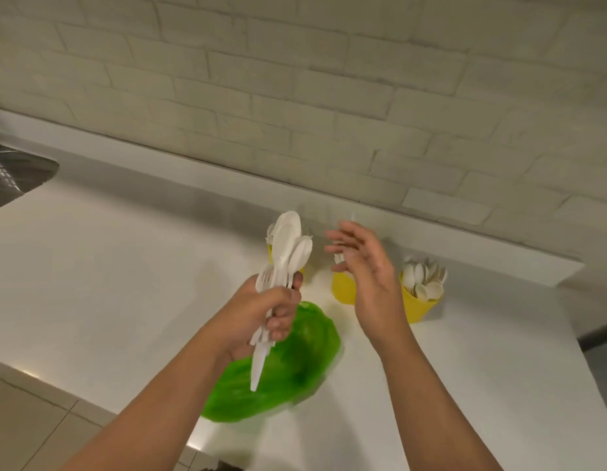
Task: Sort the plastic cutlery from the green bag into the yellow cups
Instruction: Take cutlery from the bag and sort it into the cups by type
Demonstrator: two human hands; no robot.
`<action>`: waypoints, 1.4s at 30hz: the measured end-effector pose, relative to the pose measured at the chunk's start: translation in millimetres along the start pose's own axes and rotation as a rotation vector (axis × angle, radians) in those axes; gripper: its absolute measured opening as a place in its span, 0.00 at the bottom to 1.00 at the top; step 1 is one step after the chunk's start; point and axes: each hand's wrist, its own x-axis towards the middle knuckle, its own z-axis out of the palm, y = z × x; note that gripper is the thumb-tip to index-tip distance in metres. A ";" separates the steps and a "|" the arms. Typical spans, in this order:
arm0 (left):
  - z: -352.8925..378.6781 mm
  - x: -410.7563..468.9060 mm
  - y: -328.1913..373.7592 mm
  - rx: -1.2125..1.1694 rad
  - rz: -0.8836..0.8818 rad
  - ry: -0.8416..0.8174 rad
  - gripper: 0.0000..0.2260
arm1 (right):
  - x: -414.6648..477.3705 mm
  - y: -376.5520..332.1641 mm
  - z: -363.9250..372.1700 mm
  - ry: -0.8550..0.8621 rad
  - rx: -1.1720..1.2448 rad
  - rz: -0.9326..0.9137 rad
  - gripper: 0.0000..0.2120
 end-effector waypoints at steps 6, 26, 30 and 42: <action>43.2 18.7 -16.8 0.176 -0.021 0.018 0.05 | 23.1 -18.8 -1.3 -0.249 -0.310 -0.138 0.17; 87.7 64.8 -57.0 0.868 0.349 0.279 0.14 | -17.9 36.9 -84.0 -0.186 -0.025 0.324 0.17; 88.7 70.3 -60.0 0.868 0.326 0.264 0.15 | -17.9 43.4 -75.2 0.086 0.231 0.401 0.12; 84.5 72.2 -66.7 0.897 0.386 0.341 0.18 | -15.8 55.1 -46.7 0.399 0.005 0.344 0.04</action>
